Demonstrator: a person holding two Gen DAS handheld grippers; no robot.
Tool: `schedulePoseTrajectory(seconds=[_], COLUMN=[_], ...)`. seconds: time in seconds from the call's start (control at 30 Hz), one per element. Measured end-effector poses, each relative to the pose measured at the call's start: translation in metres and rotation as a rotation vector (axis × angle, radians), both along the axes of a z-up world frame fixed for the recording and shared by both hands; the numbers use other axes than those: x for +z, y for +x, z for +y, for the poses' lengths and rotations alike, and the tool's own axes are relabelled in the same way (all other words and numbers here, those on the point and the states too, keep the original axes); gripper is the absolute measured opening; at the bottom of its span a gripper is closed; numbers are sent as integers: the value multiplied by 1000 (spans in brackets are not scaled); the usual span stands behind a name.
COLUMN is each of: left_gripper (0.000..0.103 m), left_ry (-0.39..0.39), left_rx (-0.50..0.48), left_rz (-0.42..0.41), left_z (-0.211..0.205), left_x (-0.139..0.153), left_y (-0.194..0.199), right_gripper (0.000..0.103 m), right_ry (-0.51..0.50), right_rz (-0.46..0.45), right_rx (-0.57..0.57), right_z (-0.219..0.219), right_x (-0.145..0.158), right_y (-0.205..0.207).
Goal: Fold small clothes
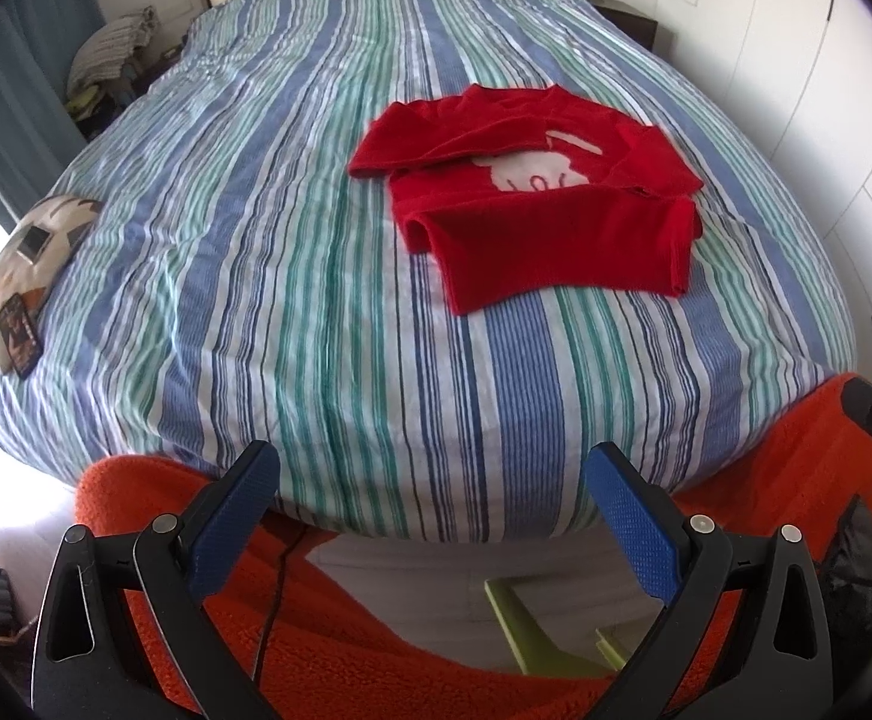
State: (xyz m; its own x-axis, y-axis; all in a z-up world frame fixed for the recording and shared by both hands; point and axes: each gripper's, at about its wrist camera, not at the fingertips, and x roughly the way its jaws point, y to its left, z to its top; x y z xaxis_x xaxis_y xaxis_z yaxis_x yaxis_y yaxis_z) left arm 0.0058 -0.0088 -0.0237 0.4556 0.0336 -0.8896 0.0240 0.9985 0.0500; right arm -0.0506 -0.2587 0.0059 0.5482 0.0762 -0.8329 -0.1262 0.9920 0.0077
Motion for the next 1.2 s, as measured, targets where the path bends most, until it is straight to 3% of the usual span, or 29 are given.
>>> schedulePoseTrajectory(seconds=[0.67, 0.8, 0.87, 0.97, 1.13, 1.17, 1.2], left_gripper=[102, 102, 102, 101, 101, 97, 84], left_ry=[-80, -73, -74, -188, -162, -166, -170], left_rx=[10, -5, -22, -7, -2, 5, 16], left_rz=[19, -26, 8, 87, 58, 54, 58], left_z=[7, 13, 17, 30, 23, 21, 20], left_x=[0, -10, -34, -80, -116, -122, -126], left_y=[7, 22, 49, 102, 157, 166, 172], right_gripper=[103, 103, 103, 103, 103, 103, 103], right_ry=[20, 78, 131, 207, 317, 349, 371], right_rz=[-11, -66, -72, -28, 39, 57, 84], right_rx=[-17, 15, 63, 114, -39, -66, -99], right_z=[-3, -10, -15, -20, -40, -44, -46], right_x=[-1, -5, -24, -73, -137, -146, -156], right_y=[2, 12, 34, 82, 155, 166, 177])
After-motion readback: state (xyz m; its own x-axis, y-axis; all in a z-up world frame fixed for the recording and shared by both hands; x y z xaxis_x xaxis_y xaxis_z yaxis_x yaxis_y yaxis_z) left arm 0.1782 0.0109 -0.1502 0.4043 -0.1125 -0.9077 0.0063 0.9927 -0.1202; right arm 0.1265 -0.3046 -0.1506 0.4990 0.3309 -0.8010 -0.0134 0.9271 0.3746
